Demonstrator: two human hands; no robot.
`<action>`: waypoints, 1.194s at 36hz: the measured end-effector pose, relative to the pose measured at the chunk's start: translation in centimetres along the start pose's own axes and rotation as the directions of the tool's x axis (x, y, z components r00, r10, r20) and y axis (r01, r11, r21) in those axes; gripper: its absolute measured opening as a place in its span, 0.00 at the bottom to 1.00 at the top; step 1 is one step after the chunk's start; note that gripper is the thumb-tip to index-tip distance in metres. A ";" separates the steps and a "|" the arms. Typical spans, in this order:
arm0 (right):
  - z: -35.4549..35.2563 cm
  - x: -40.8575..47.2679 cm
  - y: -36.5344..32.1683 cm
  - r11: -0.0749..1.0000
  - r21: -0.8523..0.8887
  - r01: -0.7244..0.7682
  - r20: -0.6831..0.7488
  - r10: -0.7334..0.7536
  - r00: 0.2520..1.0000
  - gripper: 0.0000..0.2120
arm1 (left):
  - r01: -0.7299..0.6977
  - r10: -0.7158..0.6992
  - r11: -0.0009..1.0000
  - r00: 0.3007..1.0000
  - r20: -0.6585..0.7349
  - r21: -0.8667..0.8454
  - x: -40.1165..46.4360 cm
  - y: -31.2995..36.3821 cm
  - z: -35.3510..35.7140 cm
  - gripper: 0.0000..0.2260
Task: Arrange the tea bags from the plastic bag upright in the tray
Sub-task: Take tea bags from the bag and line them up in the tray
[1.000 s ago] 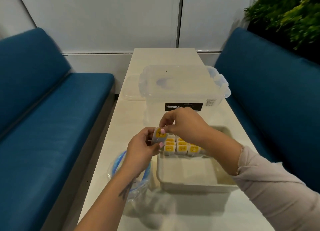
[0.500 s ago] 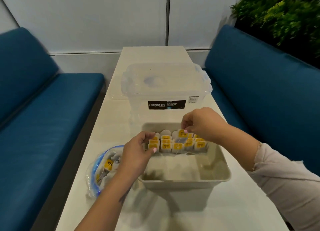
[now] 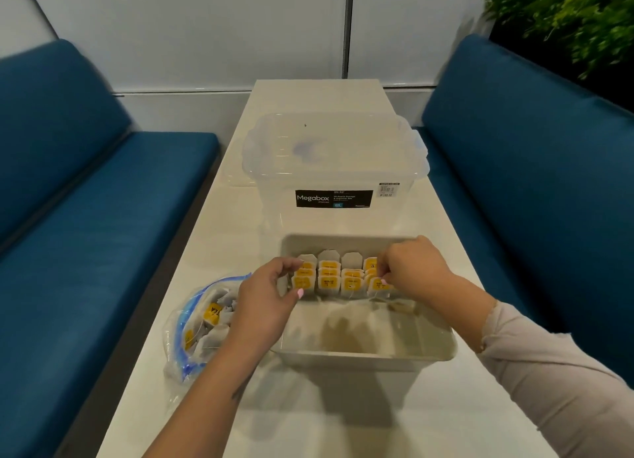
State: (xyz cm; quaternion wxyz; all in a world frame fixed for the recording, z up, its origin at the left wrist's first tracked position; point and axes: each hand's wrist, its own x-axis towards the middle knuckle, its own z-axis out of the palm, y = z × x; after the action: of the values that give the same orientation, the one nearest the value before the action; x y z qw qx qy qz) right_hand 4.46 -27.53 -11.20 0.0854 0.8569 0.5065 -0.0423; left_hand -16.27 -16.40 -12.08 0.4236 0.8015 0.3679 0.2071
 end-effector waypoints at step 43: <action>0.0 0.4 -0.2 0.998 0.050 -0.043 -0.064 0.046 0.997 0.07 | 0.017 -0.017 0.999 1.000 -0.002 -0.032 0.2 0.4 -1.4 0.17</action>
State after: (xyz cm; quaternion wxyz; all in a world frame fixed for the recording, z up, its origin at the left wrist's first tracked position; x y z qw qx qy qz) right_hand 4.44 -27.08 -11.27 0.0491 0.8708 0.4885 -0.0247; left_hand -16.89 -15.70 -10.99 0.4376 0.7912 0.3719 0.2102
